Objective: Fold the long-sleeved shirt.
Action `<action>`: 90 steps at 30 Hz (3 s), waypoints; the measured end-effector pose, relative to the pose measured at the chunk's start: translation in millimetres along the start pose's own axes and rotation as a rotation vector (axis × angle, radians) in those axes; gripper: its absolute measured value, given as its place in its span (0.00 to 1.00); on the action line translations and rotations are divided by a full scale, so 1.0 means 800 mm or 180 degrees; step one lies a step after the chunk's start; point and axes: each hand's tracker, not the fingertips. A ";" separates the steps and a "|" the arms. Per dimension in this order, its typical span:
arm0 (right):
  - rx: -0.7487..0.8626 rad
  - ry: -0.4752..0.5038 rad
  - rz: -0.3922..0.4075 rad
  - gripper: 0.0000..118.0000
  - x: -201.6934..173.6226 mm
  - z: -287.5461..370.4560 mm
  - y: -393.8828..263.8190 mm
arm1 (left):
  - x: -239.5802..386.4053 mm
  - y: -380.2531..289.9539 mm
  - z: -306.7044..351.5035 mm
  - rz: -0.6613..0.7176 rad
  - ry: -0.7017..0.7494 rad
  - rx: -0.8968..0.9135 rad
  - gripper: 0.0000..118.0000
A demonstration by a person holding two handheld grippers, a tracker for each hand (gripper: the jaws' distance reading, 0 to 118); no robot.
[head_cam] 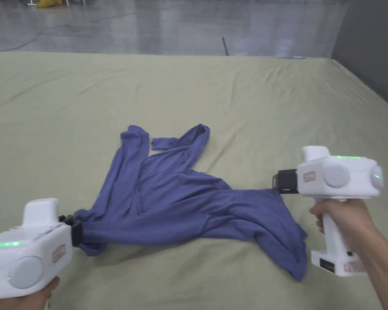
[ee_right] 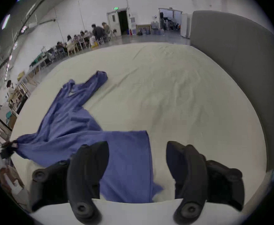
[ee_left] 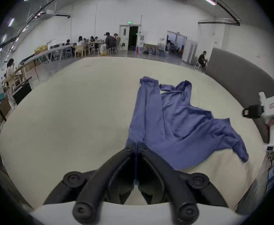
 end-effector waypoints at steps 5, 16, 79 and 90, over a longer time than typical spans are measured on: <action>-0.0645 -0.0069 0.0042 0.68 0.000 -0.098 0.023 | 0.007 0.005 -0.005 0.0026 0.0003 -0.0066 0.00; -0.0821 -0.0241 0.0419 0.05 -0.011 -0.163 0.030 | 0.007 0.001 -0.019 0.0108 0.0058 -0.0208 0.00; 0.1383 0.0025 -0.0256 0.05 0.050 0.101 0.285 | 0.060 0.396 -0.030 -0.0438 -0.0078 0.1256 0.00; 0.0722 0.0161 0.0041 0.05 0.036 0.164 -0.099 | 0.026 -0.003 0.138 -0.0196 -0.0148 0.0697 0.00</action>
